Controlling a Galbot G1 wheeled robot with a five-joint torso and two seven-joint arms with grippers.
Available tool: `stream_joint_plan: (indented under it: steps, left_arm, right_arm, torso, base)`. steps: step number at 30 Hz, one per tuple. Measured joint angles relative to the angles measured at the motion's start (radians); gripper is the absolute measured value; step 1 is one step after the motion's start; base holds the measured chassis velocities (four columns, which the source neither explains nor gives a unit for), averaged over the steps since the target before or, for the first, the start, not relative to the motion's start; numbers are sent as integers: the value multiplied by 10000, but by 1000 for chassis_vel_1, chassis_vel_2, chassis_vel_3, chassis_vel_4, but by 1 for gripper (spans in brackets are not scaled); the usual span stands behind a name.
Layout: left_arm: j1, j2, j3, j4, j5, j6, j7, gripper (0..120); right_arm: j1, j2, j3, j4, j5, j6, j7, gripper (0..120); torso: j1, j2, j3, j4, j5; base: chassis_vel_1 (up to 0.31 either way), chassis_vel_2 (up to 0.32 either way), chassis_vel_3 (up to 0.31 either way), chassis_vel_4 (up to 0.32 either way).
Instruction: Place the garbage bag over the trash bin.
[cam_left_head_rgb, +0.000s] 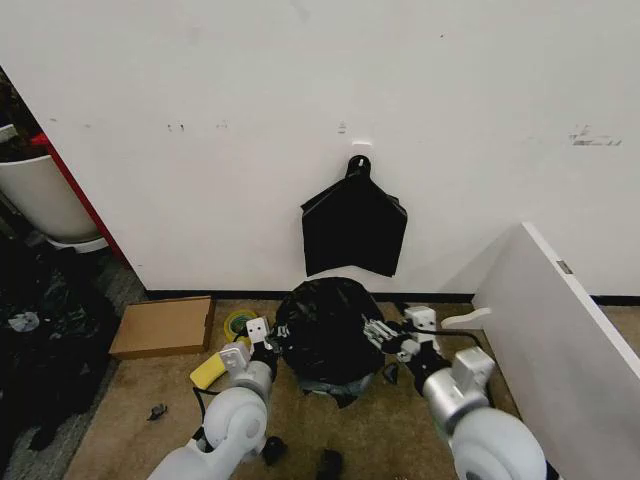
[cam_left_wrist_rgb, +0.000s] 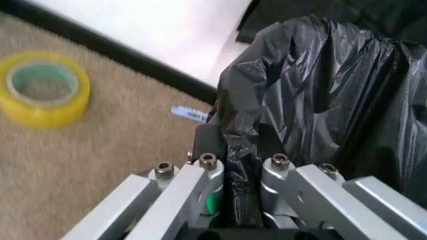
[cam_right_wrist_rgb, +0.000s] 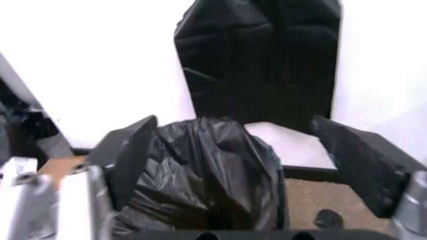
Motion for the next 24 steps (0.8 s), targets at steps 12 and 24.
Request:
stream_joint_plan:
  steps: [12,24]
  left_arm:
    - [-262,-22,-21,484,-906,661,-133,12]
    - [-173,419,-73,259,-900,904,-87,55]
  right_arm:
    - [-763,509,-1,129,-652,299,79,100]
    - [-986,761,12,46,-813,439,165,100]
  torso:
    - [0,0,1,2,1]
    - [0,0,1,3,1]
  base:
    - [0,0,0,0]
    - [0,0,0,0]
